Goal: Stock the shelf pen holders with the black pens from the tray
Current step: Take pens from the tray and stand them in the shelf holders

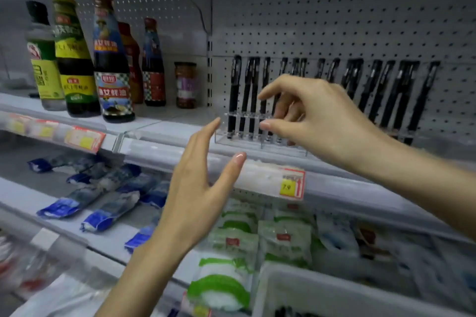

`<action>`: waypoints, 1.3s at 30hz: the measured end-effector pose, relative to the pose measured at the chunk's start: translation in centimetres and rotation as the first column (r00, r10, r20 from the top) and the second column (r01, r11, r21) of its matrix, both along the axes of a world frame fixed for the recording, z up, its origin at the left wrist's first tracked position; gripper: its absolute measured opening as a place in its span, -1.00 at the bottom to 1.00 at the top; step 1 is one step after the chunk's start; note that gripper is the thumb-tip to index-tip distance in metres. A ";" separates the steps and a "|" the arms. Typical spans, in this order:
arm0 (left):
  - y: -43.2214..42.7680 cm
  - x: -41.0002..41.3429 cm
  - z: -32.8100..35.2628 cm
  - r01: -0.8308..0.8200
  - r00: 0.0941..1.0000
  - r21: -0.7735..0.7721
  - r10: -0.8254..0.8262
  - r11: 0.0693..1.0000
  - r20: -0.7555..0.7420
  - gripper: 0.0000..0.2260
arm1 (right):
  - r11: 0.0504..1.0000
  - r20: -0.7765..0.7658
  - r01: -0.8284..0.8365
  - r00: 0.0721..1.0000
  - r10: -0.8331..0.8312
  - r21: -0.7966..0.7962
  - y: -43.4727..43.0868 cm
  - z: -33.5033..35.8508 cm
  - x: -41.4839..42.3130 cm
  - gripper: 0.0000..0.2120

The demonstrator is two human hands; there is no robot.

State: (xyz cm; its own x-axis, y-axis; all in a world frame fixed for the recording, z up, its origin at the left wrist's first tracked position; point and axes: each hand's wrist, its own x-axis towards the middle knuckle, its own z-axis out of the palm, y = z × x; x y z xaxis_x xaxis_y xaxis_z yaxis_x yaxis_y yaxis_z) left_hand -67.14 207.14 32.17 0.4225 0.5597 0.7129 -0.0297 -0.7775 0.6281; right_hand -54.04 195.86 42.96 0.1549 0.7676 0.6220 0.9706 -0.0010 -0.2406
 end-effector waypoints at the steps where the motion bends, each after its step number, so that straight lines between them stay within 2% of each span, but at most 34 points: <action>1: -1.2 -0.4 -1.0 0.028 1.000 -0.022 -0.028 0.999 -0.013 -0.41 | 0.999 0.018 -0.019 1.000 0.020 -0.038 -1.0 -1.3 -0.1 -0.71; 3: -3.6 -1.1 -3.7 0.071 0.995 -0.089 -0.077 0.993 -0.062 -0.45 | 0.993 0.032 -0.034 0.999 0.037 -0.112 -3.1 -4.1 -0.3 -0.71; 6: -6.8 -2.2 -9.2 0.084 0.981 -0.186 -0.114 0.979 -0.158 -0.55 | 0.974 -0.032 -0.040 0.999 0.033 -0.221 -6.3 -9.4 -0.2 -0.74; 11: -10.1 -3.4 -17.0 0.022 0.890 -0.346 -0.176 0.938 -0.421 -0.35 | 0.910 -0.199 -0.021 0.978 -0.068 -0.413 -10.4 -18.7 0.4 -0.77; 14: -10.6 -3.5 -18.6 0.019 0.833 -0.392 -0.231 0.920 -0.502 -0.28 | 0.835 -0.231 0.013 0.958 -0.167 -0.550 -11.7 -22.9 1.1 -0.71; 17: -10.5 -3.6 -18.7 0.025 0.806 -0.448 -0.283 0.894 -0.521 -0.25 | 0.802 -0.273 0.009 0.938 -0.214 -0.597 -12.4 -25.8 1.5 -0.64; 20: -10.6 -3.6 -18.8 0.049 0.804 -0.489 -0.325 0.871 -0.497 -0.31 | 0.797 -0.284 -0.011 0.937 -0.202 -0.604 -12.1 -27.3 1.0 -0.54; 24: -10.8 -3.8 -19.1 0.068 0.820 -0.550 -0.361 0.832 -0.444 -0.34 | 0.800 -0.182 0.024 0.969 -0.165 -0.599 -10.6 -27.6 1.2 -0.36; 30: -10.9 -3.8 -19.1 0.068 0.825 -0.553 -0.359 0.830 -0.437 -0.35 | 0.700 -0.052 0.089 0.983 -0.178 -0.708 -9.7 -28.2 1.9 -0.21; 32: -10.9 -3.8 -19.1 0.071 0.827 -0.554 -0.359 0.830 -0.433 -0.35 | 0.710 -0.109 0.055 0.977 -0.183 -0.702 -9.9 -28.3 1.8 -0.24; 35: -10.9 -3.8 -19.2 0.078 0.830 -0.557 -0.363 0.827 -0.423 -0.34 | 0.741 -0.288 -0.033 0.932 -0.219 -0.671 -10.3 -27.9 2.2 -0.38; 39: -10.8 -3.7 -19.3 0.080 0.837 -0.549 -0.355 0.832 -0.417 -0.33 | 0.758 -0.298 0.021 0.912 -0.282 -0.652 -10.6 -28.0 3.5 -0.71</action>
State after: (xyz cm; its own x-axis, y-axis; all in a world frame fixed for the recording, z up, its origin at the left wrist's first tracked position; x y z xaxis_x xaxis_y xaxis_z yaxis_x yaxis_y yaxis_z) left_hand -70.85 196.39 12.86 0.7846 0.6191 0.0332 0.2533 -0.3690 0.8942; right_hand -50.53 185.21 14.98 0.4122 0.9041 -0.1129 0.7866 -0.4157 -0.4566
